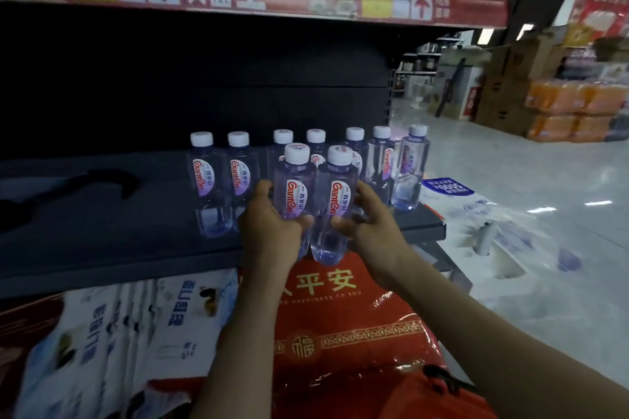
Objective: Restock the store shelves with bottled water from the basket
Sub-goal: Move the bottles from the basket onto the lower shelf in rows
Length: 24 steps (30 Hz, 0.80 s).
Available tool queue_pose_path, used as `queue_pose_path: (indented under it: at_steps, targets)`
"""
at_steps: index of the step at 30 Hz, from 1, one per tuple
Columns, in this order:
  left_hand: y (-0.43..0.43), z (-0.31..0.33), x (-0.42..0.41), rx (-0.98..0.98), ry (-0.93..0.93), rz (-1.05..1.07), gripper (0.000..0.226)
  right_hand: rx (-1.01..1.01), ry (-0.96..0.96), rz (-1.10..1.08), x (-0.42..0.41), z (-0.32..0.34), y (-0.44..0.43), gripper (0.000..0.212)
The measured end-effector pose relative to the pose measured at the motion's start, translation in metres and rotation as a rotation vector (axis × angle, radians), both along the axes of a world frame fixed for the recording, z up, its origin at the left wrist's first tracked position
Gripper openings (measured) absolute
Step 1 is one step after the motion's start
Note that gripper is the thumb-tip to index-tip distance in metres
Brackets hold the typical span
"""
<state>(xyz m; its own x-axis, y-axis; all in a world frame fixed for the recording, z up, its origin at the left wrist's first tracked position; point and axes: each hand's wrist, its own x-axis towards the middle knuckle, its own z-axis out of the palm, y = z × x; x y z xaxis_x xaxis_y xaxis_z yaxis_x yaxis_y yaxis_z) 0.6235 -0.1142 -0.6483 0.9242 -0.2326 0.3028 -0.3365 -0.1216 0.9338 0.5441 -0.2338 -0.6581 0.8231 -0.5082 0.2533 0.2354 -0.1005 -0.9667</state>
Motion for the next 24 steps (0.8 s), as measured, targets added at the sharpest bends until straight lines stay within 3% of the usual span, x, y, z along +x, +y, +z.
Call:
queue_pose_path:
  at_steps: [8, 15, 18, 24]
  targets:
    - [-0.014, -0.010, 0.027, -0.030, 0.081, 0.071, 0.054, -0.094, 0.027, -0.007, 0.038, -0.007, -0.012, 0.052]
    - [-0.028, -0.018, 0.030, -0.014, -0.047, 0.186, 0.071, -0.168, 0.077, -0.064, 0.049, -0.011, -0.021, 0.051]
    - [-0.025, -0.025, 0.030, 0.026, -0.084, 0.138, 0.066, -0.298, 0.116, -0.144, 0.049, -0.014, -0.022, 0.049]
    - [-0.013, -0.044, 0.035, 0.054, -0.103, 0.078, 0.057, -0.533, 0.200, -0.232, 0.045, -0.020, -0.019, 0.072]
